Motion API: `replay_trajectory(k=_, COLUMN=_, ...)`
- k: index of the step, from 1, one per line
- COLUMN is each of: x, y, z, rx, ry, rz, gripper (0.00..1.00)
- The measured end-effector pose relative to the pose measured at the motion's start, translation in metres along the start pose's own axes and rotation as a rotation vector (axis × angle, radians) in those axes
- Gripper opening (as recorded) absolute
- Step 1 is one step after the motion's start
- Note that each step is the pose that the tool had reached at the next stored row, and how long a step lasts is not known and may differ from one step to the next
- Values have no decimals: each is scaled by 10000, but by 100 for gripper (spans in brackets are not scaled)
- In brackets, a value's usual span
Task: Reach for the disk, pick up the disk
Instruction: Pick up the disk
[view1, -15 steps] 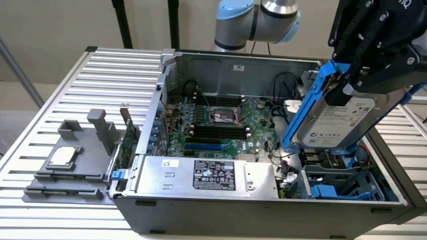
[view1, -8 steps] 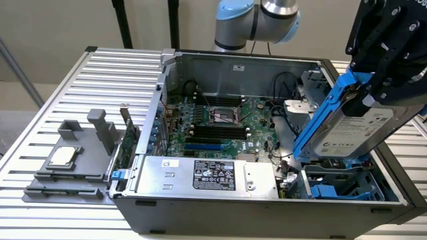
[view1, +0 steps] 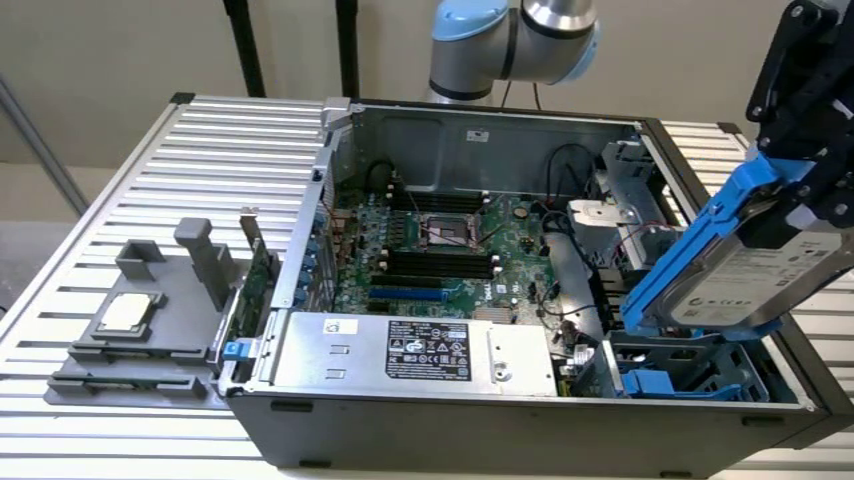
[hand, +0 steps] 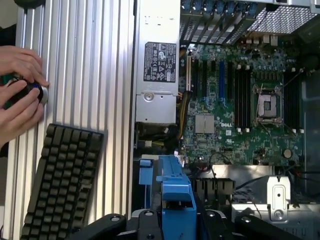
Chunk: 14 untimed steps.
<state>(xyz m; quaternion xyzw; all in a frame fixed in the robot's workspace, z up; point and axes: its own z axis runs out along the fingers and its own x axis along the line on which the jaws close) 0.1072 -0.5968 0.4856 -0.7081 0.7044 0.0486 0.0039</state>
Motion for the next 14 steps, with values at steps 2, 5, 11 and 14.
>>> replay_trajectory(k=2, x=0, y=-69, z=-5, rx=-3, ry=3, rz=-3, gripper=33)
replay_trajectory(k=5, x=0, y=-72, z=-5, rx=-4, ry=3, rz=-14, gripper=33)
replay_trajectory(k=11, x=0, y=-72, z=-4, rx=-4, ry=2, rz=-16, gripper=33)
replay_trajectory(k=14, x=0, y=-72, z=-4, rx=-4, ry=2, rz=-16, gripper=33)
